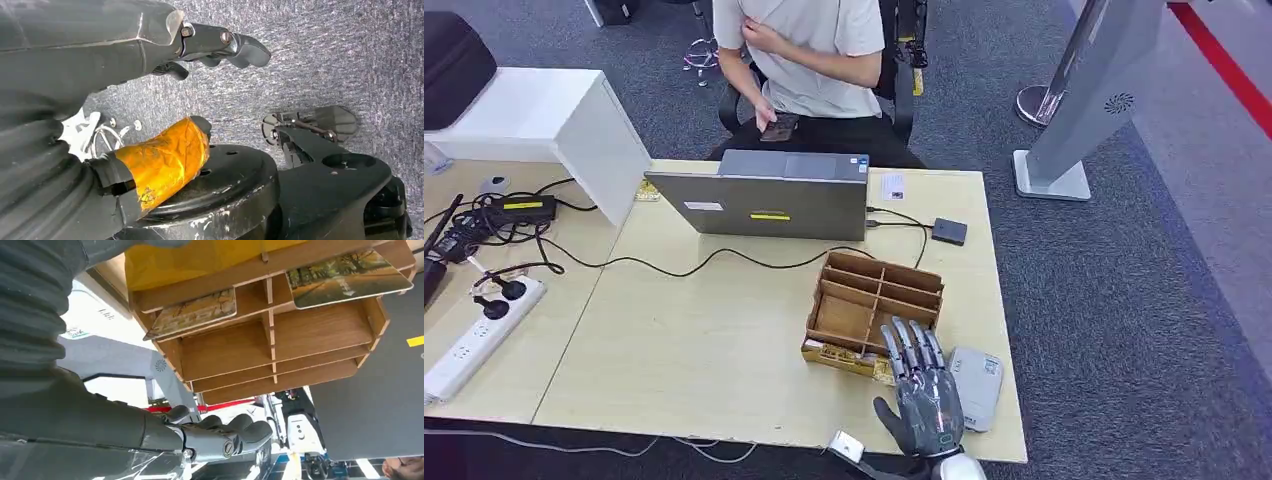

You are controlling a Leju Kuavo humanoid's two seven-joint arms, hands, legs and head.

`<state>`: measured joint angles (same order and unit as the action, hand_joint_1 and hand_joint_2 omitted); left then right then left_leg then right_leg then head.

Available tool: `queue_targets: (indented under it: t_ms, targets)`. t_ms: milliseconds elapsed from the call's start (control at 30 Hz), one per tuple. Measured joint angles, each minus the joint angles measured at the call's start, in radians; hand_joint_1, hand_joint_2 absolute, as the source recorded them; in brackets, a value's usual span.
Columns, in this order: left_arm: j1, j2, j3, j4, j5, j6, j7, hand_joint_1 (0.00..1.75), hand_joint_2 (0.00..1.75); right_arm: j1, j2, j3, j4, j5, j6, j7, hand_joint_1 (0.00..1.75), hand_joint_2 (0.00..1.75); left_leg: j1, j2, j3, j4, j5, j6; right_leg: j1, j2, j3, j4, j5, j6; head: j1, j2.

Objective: Pass the card to the sensor for recognition and then transmit it.

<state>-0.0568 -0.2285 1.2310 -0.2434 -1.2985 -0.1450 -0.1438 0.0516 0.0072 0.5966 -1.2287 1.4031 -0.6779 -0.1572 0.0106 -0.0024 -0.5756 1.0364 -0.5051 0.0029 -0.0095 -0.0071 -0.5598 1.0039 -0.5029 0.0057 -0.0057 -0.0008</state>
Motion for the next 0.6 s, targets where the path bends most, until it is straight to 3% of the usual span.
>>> queue_targets:
  t_ms: [600]
  targets:
    - [0.0,0.0,0.0,0.0,0.0,-0.001,-0.01,0.0,1.75,-0.013,0.003,-0.001,0.03,-0.04,-0.009,-0.004,1.75,1.75,0.0,0.0,0.0,0.0,0.0,0.0,0.0,0.0,0.0,0.0,0.0,0.0,0.0,0.0]
